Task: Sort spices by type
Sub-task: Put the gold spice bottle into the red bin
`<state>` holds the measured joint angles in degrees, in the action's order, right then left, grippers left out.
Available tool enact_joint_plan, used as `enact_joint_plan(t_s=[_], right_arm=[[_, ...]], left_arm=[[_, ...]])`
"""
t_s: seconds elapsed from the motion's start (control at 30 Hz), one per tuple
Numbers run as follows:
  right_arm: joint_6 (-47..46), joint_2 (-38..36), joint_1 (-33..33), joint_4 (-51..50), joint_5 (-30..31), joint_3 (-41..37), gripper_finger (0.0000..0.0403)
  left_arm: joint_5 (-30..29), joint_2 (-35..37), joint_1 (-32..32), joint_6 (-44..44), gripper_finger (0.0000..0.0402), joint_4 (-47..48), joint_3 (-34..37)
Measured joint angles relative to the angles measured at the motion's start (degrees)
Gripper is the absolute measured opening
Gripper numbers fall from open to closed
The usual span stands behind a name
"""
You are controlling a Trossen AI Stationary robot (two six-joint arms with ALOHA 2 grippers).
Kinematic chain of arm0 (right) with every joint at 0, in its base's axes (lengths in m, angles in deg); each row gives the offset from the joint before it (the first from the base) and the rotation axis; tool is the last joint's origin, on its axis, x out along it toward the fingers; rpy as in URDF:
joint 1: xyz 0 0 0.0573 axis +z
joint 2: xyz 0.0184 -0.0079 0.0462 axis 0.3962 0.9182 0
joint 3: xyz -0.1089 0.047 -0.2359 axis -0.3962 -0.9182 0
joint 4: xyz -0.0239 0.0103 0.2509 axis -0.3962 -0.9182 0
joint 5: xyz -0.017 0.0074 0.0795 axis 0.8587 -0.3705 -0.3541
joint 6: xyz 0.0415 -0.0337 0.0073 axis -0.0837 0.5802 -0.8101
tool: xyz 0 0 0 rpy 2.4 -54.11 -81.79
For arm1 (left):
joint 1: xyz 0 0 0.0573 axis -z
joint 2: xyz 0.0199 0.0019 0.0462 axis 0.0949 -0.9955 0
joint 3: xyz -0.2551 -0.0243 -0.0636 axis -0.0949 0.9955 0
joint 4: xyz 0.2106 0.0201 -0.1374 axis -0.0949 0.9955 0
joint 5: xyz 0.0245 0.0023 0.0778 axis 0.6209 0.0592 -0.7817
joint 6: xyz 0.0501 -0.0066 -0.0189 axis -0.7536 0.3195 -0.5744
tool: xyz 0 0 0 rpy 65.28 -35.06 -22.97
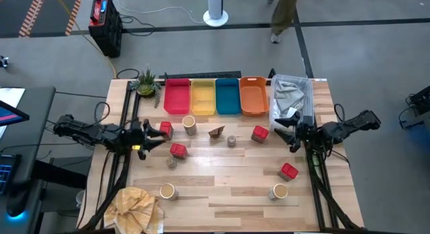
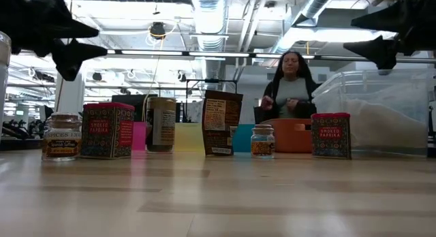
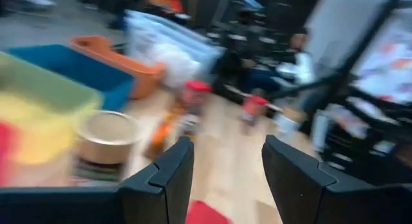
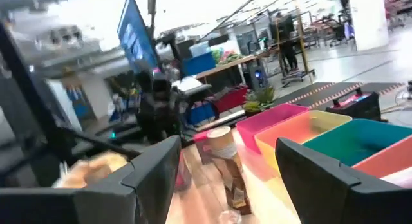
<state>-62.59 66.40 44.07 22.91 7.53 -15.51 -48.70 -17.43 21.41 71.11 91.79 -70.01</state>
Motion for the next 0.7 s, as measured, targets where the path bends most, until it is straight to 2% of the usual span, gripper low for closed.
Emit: enact_joint_plan(t_s=[0.2, 0.47, 0.57, 0.7], right_arm=[[1.7, 10.7, -5.2, 0.6, -0.8, 2.7, 0.0285], [3.8, 24.6, -10.1, 7.2, -9.4, 5.4, 0.0294], [4.5, 27.1, -10.3, 6.8, -9.6, 6.4, 0.0309], [4.9, 29.7, -10.3, 7.0, -9.6, 6.7, 0.0332]], left_arm=[[-2.5, -9.4, -5.4, -0.2, 0.0173, 6.4, -8.3], [-4.0, -29.6, -15.1, -8.6, 0.0174, 7.7, -20.3], [-2.4, -37.8, -17.9, -11.3, 0.0182, 10.3, -25.7], [1.7, -48.8, -20.6, -13.0, 0.0213, 13.8, -32.8]])
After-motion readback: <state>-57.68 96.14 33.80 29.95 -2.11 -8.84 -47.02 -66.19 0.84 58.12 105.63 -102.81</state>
